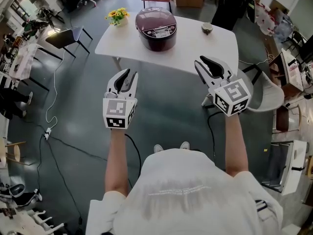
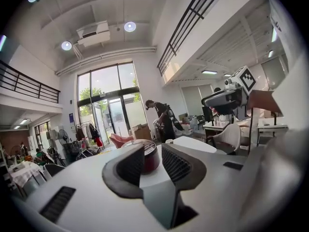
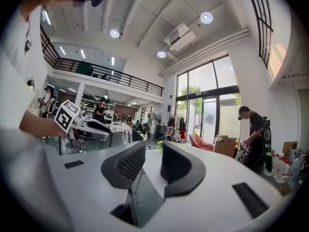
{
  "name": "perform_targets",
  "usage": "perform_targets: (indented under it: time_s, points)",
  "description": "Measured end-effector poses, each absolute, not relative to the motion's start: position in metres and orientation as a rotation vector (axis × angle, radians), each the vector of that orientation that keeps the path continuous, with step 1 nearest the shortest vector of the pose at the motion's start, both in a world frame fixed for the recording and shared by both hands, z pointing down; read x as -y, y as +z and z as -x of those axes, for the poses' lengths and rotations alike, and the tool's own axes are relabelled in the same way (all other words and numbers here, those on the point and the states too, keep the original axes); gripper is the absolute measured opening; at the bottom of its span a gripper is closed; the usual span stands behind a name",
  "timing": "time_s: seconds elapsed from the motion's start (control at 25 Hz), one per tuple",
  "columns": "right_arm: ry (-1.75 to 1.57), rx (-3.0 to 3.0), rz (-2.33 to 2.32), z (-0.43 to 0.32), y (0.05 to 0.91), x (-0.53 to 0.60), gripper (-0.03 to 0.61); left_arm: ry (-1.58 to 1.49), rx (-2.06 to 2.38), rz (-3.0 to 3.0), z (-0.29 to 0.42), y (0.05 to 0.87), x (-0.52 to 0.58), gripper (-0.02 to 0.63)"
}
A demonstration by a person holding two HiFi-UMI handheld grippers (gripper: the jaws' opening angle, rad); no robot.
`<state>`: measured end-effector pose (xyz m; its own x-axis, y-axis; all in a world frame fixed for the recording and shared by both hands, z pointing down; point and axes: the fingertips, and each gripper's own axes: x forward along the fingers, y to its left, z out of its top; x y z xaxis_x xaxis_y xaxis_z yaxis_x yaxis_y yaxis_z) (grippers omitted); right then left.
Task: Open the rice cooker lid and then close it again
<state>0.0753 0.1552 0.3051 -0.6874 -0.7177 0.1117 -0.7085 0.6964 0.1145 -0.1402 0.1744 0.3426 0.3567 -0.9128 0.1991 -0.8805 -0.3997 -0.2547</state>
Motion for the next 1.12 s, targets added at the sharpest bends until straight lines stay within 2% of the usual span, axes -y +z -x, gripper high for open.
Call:
perform_targets:
  time_s: [0.04, 0.08, 0.2, 1.12]
  points:
    - [-0.099, 2.756, -1.153, -0.075, 0.305, -0.155, 0.147, -0.472, -1.661, 2.502, 0.139, 0.342, -0.174, 0.140]
    - [-0.110, 2.754, -1.137, -0.074, 0.306, -0.155, 0.174, -0.469, -1.662, 2.502, 0.137, 0.342, -0.174, 0.166]
    - [-0.140, 2.744, -1.094, -0.073, 0.309, -0.154, 0.210, -0.465, -1.665, 2.498, 0.132, 0.342, -0.173, 0.181]
    - [-0.085, 2.766, -1.013, -0.109, 0.331, -0.142, 0.213, -0.531, -1.731, 2.484, 0.093, 0.357, -0.176, 0.179]
